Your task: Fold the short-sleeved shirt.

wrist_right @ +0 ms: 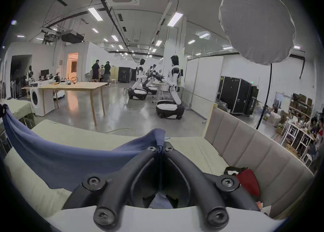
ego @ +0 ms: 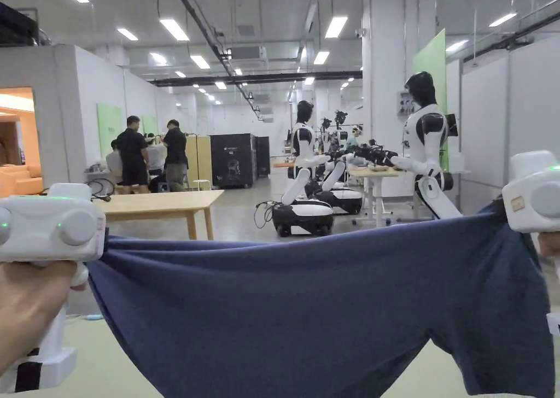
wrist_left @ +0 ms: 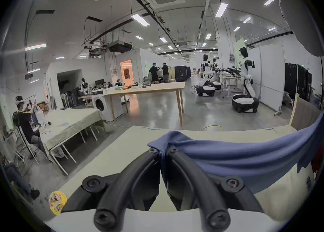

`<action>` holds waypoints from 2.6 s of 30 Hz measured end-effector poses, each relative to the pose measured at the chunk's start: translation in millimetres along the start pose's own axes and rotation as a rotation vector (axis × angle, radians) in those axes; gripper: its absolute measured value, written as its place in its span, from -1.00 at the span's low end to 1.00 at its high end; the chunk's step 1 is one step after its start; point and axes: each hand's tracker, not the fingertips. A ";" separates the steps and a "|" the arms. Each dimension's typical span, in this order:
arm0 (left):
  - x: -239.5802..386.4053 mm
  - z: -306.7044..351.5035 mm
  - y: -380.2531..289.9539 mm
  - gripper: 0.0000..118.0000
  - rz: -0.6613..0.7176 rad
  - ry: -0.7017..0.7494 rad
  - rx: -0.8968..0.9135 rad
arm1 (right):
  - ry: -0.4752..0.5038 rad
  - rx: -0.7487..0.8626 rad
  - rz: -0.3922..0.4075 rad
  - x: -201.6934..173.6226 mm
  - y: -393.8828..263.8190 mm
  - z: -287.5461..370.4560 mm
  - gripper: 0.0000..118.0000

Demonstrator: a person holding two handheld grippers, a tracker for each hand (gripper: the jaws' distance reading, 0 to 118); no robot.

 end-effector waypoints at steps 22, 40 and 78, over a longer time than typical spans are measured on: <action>-63.9 133.4 -314.1 -0.96 -0.050 -0.147 -0.350 | 0.196 -0.448 -0.112 25.3 -341.9 197.3 -0.95; -95.8 193.9 -378.3 -0.81 -0.034 -0.204 -0.444 | 0.179 -0.488 -0.096 40.2 -386.3 260.3 -0.15; -146.1 168.3 -391.7 0.90 0.193 -0.215 -0.513 | 0.361 -0.247 0.014 -167.7 -409.6 347.4 -0.99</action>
